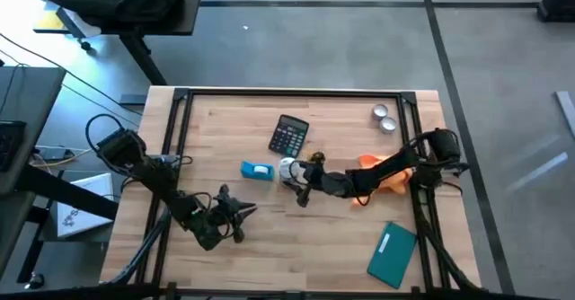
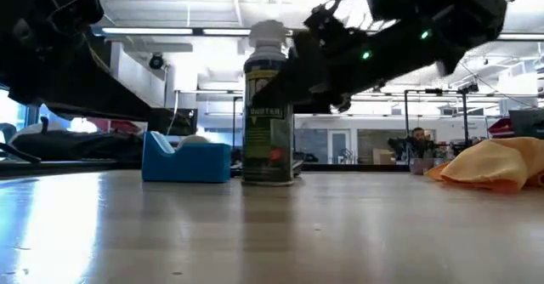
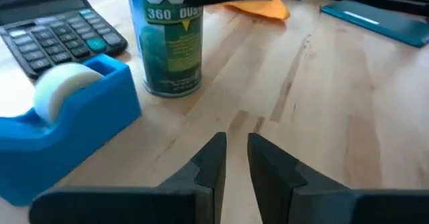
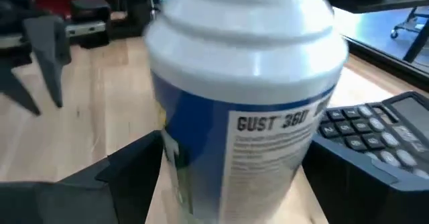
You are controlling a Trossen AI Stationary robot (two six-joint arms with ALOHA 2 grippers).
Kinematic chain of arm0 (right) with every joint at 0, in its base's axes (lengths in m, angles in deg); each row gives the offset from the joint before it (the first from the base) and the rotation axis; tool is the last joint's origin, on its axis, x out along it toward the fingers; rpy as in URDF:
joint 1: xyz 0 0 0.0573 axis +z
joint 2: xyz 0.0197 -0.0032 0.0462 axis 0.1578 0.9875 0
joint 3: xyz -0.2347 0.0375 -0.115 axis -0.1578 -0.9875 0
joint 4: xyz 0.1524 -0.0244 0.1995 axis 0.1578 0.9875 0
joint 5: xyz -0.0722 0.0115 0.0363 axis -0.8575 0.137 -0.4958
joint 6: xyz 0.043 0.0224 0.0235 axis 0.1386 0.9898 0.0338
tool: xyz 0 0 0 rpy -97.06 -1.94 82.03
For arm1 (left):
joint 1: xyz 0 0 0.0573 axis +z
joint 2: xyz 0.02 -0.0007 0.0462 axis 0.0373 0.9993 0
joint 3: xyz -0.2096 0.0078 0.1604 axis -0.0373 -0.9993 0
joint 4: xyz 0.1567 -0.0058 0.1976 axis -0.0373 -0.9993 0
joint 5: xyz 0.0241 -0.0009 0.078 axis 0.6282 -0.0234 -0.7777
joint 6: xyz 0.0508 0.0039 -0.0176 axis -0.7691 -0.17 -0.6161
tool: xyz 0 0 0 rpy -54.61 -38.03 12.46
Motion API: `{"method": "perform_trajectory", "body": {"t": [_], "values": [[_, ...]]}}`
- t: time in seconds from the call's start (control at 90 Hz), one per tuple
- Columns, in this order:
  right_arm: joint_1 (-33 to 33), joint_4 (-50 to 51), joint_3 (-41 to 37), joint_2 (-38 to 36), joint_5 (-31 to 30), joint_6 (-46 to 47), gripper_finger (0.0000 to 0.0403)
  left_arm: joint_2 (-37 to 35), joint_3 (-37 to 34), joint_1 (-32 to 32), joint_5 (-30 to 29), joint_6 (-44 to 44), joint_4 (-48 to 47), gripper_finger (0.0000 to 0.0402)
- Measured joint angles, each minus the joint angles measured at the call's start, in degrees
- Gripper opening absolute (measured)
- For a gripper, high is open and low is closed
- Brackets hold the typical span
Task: Apply microfiber cloth
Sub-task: Move the spray bottle to the center of the table, then return to Home Position
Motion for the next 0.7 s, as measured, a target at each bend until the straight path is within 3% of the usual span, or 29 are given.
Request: {"method": "perform_trajectory", "body": {"t": [0.256,0.433,0.7], "values": [[3.46,22.27,0.02,-8.98,1.95,7.87,0.0312,0.0,0.0,-0.03,0.84,-0.64,2.13,0.0046],[6.41,34.27,0.02,-18.69,5.84,14.11,0.0312,-0.84,0.0,-0.34,1.09,-6.94,7.1,0.0046],[10.4,44.7,0.02,-35.6,5.76,8.16,0.0308,-9.06,0.03,-0.32,7.56,-20.12,7.68,0.0046]]}}
